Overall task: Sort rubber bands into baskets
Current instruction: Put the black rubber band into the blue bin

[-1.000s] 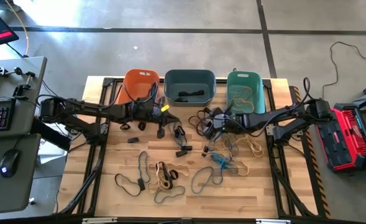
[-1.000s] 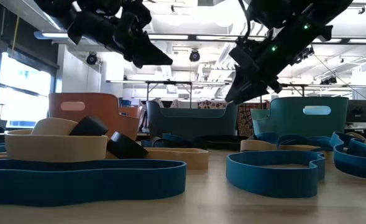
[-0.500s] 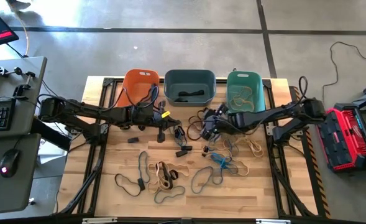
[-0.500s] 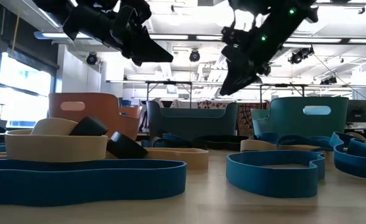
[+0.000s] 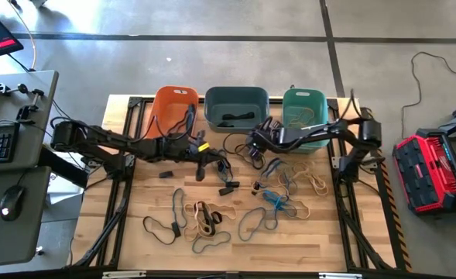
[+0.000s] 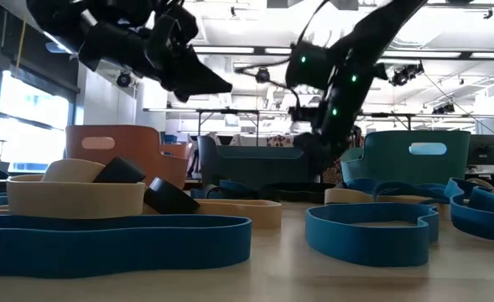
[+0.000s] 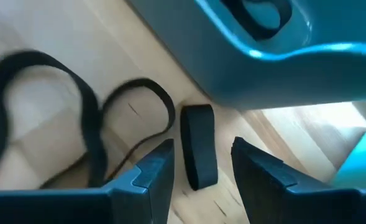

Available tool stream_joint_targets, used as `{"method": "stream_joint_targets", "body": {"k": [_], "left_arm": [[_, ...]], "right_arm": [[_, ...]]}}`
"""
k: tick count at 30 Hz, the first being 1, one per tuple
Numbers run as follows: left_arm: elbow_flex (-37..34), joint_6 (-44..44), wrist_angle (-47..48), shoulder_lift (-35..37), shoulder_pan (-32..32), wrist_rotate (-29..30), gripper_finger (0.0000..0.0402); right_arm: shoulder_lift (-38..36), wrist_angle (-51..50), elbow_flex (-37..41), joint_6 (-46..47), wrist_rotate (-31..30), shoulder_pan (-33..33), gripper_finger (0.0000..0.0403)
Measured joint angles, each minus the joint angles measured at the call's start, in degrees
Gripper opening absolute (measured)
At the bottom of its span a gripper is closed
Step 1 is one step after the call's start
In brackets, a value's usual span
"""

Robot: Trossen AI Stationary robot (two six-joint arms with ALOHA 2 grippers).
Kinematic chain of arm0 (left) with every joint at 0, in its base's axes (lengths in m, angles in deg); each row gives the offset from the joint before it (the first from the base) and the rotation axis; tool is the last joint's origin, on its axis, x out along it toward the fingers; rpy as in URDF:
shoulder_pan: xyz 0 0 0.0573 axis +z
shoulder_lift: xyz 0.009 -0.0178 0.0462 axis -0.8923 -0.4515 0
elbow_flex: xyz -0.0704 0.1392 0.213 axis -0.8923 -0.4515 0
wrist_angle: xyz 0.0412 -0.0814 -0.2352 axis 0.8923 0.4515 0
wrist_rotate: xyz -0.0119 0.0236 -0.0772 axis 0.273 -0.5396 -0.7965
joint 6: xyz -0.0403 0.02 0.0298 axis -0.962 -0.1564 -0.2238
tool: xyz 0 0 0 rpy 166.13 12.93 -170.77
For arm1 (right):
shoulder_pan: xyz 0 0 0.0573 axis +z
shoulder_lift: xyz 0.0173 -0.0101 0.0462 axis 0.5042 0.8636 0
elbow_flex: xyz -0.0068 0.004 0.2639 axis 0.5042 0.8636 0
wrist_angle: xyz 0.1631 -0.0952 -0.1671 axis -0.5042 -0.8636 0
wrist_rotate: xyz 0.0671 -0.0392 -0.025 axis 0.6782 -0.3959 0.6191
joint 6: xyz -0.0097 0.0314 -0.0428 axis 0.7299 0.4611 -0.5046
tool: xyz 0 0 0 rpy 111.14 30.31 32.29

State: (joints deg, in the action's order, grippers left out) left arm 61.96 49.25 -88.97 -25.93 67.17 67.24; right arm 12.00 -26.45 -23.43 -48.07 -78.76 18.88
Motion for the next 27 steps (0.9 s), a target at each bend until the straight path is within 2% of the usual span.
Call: {"method": "stream_joint_targets", "body": {"k": [10,14,20,27], "left_arm": [[-2.28,-1.51,-2.53,0.00,0.00,0.00,0.0000],[-2.28,-1.21,-2.58,0.00,0.00,0.00,0.0000],[-2.28,-1.45,-2.55,0.00,-0.41,0.00,0.0000],[-2.28,-1.56,-2.97,0.00,-0.76,0.08,0.0000]], "right_arm": [[4.24,1.11,0.04,-1.46,-0.30,-3.23,0.0143],[4.51,1.01,0.07,-1.66,1.84,-4.48,0.0105],[4.48,0.90,0.07,-3.94,2.89,-4.60,0.0010],[4.29,-4.37,-3.34,-2.91,5.28,-0.30,0.0004]]}}
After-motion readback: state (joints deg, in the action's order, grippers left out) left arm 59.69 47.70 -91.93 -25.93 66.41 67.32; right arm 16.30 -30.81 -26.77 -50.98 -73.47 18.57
